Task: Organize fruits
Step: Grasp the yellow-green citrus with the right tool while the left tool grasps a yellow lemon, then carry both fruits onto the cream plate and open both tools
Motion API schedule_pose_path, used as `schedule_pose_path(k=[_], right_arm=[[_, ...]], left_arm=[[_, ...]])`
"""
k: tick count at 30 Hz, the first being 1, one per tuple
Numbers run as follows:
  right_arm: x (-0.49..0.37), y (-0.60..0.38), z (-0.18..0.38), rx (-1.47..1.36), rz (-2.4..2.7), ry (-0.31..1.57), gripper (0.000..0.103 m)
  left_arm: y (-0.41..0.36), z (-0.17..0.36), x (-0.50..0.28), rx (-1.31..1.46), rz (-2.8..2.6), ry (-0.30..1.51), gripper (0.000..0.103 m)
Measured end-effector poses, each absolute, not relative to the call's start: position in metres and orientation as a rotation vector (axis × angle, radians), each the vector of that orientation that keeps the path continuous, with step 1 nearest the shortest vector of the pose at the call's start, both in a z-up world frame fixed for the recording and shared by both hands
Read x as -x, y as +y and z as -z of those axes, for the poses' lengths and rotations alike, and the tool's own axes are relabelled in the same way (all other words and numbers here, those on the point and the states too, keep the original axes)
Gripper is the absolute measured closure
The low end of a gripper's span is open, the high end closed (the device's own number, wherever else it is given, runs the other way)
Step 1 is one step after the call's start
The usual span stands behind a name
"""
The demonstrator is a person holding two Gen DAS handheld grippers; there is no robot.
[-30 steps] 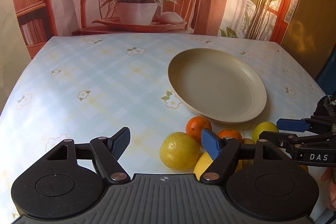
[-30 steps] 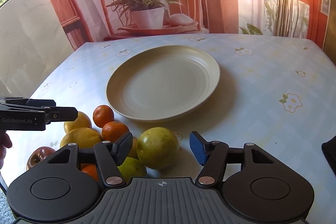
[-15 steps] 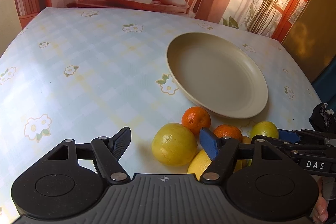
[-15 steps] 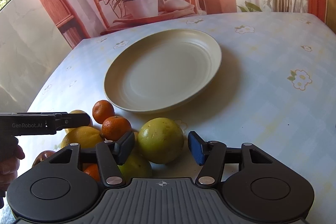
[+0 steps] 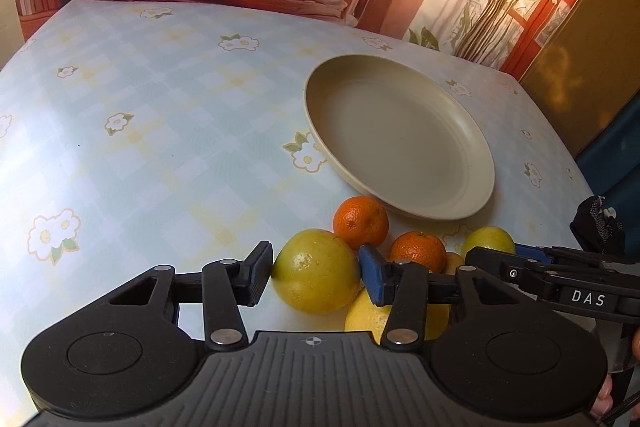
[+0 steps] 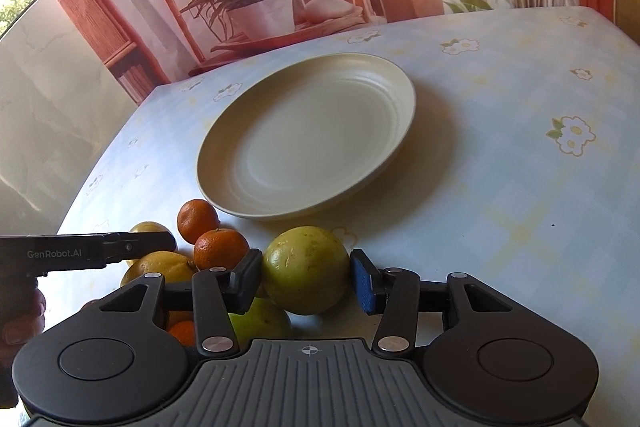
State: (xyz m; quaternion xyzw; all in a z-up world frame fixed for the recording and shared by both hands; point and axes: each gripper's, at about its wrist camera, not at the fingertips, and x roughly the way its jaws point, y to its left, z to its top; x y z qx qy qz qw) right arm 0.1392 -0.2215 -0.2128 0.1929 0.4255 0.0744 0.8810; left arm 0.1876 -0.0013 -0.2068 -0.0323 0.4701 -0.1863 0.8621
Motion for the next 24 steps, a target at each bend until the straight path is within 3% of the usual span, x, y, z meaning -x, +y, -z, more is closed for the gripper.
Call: schedule_pose_path(k=[24], right_arm=[[-0.148,-0.255,0.186,-0.375,-0.107,0.764,0.059]], left_arm=[[-0.016,0.164,-0.203,0.024,0.347,0.835,0.053]])
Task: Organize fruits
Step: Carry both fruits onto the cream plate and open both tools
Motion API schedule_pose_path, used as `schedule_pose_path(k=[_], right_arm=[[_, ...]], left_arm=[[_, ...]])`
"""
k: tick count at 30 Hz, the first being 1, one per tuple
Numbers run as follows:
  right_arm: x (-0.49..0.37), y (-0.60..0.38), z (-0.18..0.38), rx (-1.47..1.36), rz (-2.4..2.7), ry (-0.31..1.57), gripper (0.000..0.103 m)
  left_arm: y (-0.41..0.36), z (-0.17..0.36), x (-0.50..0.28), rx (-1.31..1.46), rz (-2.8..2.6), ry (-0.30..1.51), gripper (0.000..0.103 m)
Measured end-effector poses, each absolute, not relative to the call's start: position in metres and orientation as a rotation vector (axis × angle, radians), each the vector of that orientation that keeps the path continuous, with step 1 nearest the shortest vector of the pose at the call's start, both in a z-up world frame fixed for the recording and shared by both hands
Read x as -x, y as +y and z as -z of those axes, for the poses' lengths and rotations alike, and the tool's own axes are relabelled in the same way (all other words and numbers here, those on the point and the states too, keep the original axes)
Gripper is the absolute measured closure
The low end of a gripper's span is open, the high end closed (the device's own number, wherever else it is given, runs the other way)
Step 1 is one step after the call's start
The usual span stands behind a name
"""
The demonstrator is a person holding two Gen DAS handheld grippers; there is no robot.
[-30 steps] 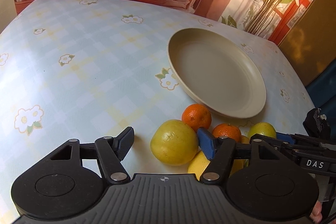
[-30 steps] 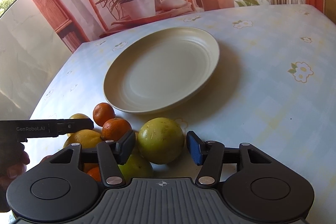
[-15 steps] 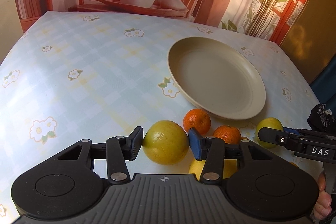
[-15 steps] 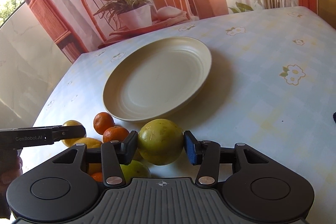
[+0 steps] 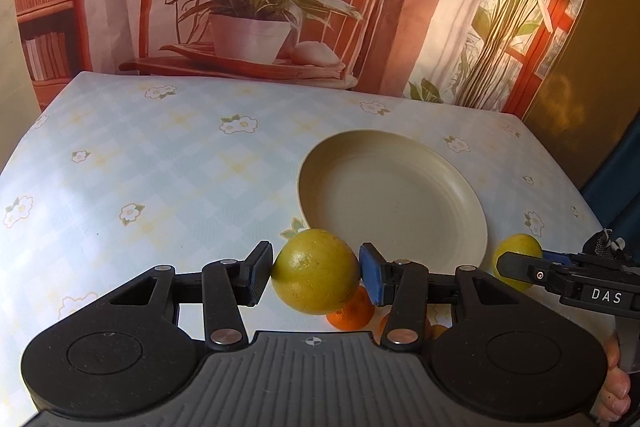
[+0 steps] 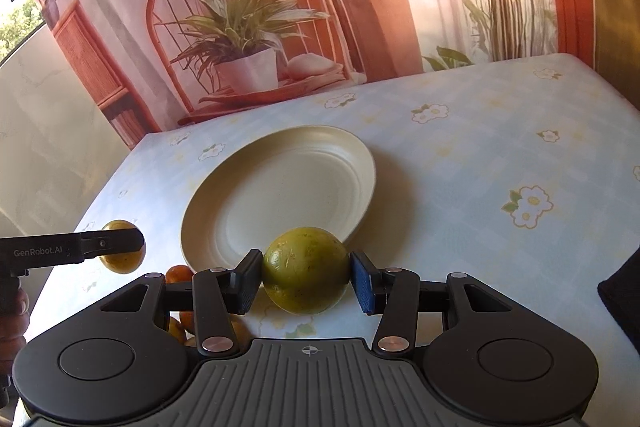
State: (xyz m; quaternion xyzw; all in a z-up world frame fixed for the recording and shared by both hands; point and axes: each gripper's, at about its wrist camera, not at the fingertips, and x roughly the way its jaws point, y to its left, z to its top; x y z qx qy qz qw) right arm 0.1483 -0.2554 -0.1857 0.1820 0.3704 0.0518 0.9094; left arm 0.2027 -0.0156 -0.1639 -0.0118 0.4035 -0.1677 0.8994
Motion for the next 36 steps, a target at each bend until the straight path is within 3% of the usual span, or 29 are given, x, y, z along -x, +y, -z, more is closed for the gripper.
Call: schedule_pose_path(k=[12,25,29,32,36], right_arm=[[-0.229,-0.253,0.209,-0.246,-0.117,0.800,0.059],[-0.248,-0.244,0.219,-0.179,-0.083,0.794,0.058],[-0.240,-0.244,0.214,-0.194,-0.082,0.769,0.049],[-0.232,-0.241,0.209,-0.174,-0.075,0.744,0.044],[-0.216,-0.240,0.198,-0.173,-0.058,0.707,0.041]], left_arm=[[-0.057,0.190,-0.266,-0.080,0.388,0.827,0.053],[-0.065,0.209,-0.286,-0.086,0.389,0.836,0.052],[-0.054,0.204,-0.282,0.022,0.407,0.815,0.032],[-0.054,0.197,-0.274,0.002,0.390,0.780,0.027],[-0.048,0.189,-0.263,-0.004,0.387,0.726,0.027]])
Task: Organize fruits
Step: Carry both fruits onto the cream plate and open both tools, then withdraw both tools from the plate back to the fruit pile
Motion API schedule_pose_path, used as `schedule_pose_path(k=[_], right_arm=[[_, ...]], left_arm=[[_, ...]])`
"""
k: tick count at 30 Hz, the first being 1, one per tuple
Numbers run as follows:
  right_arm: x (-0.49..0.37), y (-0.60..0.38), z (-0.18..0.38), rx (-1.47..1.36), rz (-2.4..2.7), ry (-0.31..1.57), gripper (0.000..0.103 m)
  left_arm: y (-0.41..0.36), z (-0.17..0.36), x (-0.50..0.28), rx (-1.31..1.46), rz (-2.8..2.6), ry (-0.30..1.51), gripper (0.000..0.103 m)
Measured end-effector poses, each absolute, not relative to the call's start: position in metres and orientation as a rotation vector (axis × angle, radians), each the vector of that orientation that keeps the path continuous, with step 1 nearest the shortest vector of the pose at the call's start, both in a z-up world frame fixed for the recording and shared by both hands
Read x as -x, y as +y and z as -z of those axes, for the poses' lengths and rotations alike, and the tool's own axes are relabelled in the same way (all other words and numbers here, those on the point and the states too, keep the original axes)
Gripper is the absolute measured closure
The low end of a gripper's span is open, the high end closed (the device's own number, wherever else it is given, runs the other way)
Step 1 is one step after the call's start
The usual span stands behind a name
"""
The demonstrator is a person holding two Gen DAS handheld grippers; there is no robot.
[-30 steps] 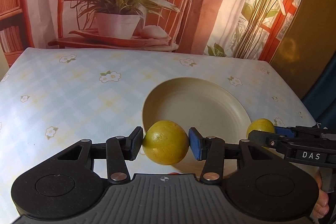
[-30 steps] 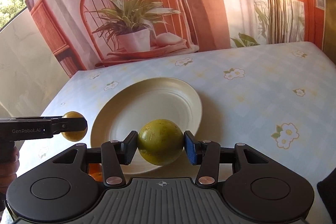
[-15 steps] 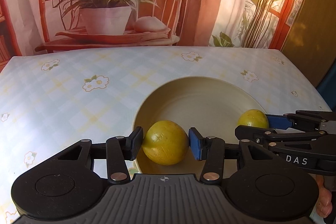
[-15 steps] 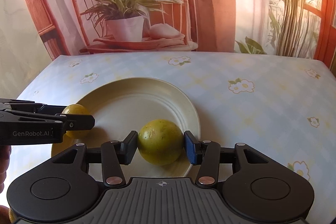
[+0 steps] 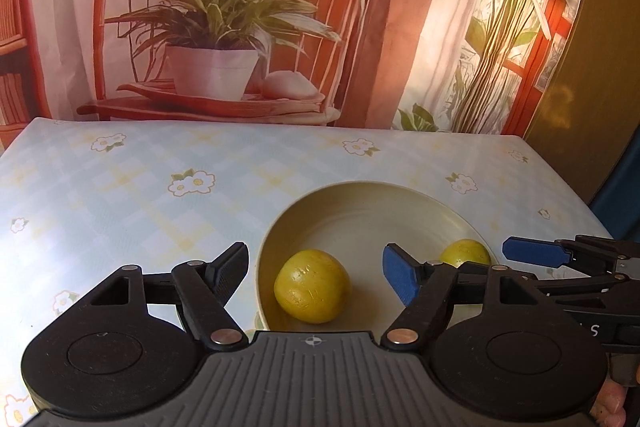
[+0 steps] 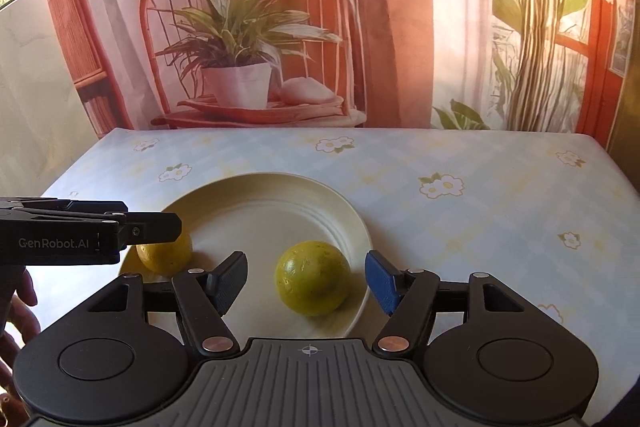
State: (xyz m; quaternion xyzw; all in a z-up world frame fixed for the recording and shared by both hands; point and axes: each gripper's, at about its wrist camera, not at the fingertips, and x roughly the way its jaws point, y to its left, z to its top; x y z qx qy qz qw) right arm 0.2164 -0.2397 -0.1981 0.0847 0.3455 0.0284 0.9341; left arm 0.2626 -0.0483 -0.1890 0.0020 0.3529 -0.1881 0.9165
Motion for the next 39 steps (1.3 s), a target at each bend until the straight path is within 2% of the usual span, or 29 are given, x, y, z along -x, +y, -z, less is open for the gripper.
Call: schedule_pose_path(k=[9,17,18,20,22,39], right_arm=[[-0.174,-0.246,0.178,-0.236,-0.005,0.633,0.041],[-0.138,-0.240,0.168,-0.269,0.015,0.589,0.040],[-0.134,-0.238,0.167,-0.263,0.018,0.587,0.040],[-0.126,-0.233,0.165,-0.248,0.022,0.581,0.040],[-0.119,-0.229,0.163,-0.242,0.019,0.578,0.040],[-0.068,-0.171,0.165,-0.207,-0.116,0.636,0.040]], left_arm=[[-0.035,0.157,-0.229,-0.043,0.369,0.560,0.026],[-0.028,0.141,-0.196,-0.124,0.377,0.542,0.025],[-0.028,0.139,-0.191,-0.138,0.370,0.530,0.024],[-0.026,0.134,-0.182,-0.140,0.347,0.523,0.012],[-0.022,0.129,-0.174,-0.110,0.328,0.529,0.008],[0.011,0.123,-0.086,-0.084,0.220,0.435,0.004]])
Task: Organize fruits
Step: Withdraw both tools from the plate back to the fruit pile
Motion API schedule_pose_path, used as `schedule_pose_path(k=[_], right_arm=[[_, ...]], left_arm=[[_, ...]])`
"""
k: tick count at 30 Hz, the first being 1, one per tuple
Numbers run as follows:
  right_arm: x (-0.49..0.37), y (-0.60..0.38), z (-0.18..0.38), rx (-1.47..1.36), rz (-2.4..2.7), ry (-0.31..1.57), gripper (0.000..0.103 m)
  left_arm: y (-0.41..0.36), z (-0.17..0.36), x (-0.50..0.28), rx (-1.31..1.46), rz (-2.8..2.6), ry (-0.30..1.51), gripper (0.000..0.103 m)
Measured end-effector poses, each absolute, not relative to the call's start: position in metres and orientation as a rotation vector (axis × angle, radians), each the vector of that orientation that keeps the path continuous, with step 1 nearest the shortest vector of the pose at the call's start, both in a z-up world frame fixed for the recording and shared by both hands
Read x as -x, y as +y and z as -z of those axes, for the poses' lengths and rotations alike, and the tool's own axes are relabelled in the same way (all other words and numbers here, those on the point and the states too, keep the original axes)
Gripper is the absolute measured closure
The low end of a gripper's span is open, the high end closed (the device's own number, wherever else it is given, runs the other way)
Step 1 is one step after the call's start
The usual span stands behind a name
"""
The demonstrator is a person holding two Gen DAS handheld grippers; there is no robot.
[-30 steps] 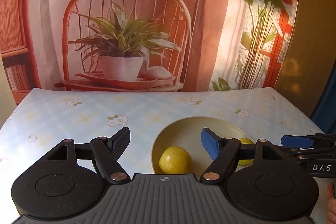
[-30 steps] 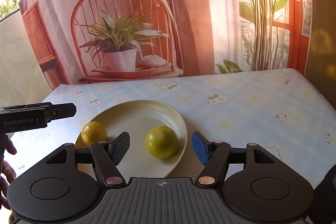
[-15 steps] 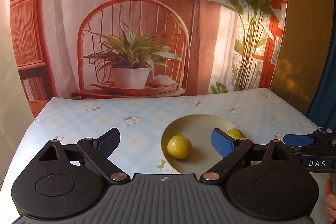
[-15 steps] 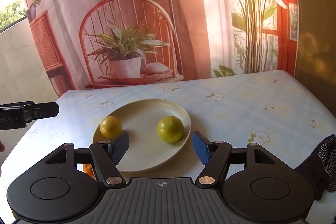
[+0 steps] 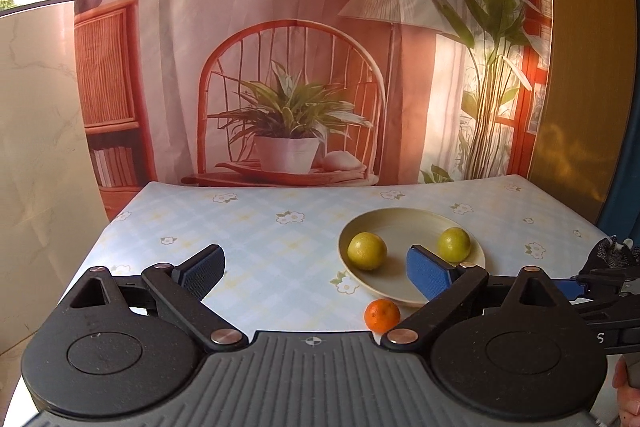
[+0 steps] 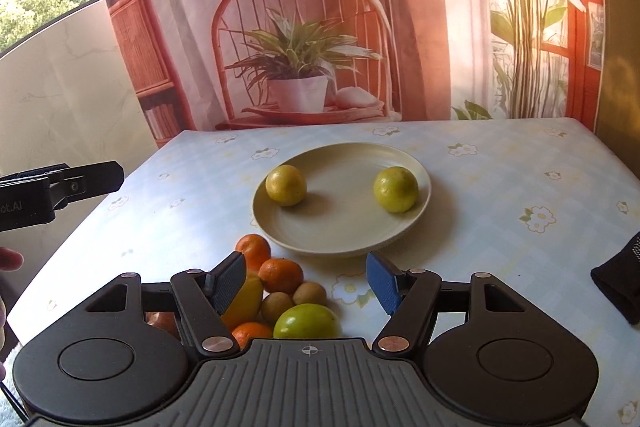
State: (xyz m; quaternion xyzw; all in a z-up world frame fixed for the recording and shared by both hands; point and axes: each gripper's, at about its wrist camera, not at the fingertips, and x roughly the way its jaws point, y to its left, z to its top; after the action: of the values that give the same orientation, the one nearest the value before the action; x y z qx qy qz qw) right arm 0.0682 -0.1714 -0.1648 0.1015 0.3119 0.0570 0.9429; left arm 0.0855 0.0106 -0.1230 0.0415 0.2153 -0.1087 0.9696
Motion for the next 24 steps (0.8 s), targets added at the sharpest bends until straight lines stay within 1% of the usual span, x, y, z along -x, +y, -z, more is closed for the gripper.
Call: schedule_pose_path(k=[10,17,20,24], right_arm=[[-0.047,-0.147,0.157,-0.158,-0.168,0.640,0.039],[-0.034,-0.132,0.159,-0.105,-0.201,0.673,0.038],[-0.029,-0.125,0.160,-0.064,-0.221,0.680,0.037],[-0.028,-0.118,0.165,-0.037,-0.250,0.716,0.037]], left_arm=[[0.030,0.128,-0.052,-0.125,0.199,0.457,0.004],[0.037,0.146,-0.051,-0.070,0.201,0.579,0.004],[0.048,0.149,-0.052,-0.008,0.172,0.606,0.004],[0.052,0.152,-0.051,0.008,0.162,0.622,0.004]])
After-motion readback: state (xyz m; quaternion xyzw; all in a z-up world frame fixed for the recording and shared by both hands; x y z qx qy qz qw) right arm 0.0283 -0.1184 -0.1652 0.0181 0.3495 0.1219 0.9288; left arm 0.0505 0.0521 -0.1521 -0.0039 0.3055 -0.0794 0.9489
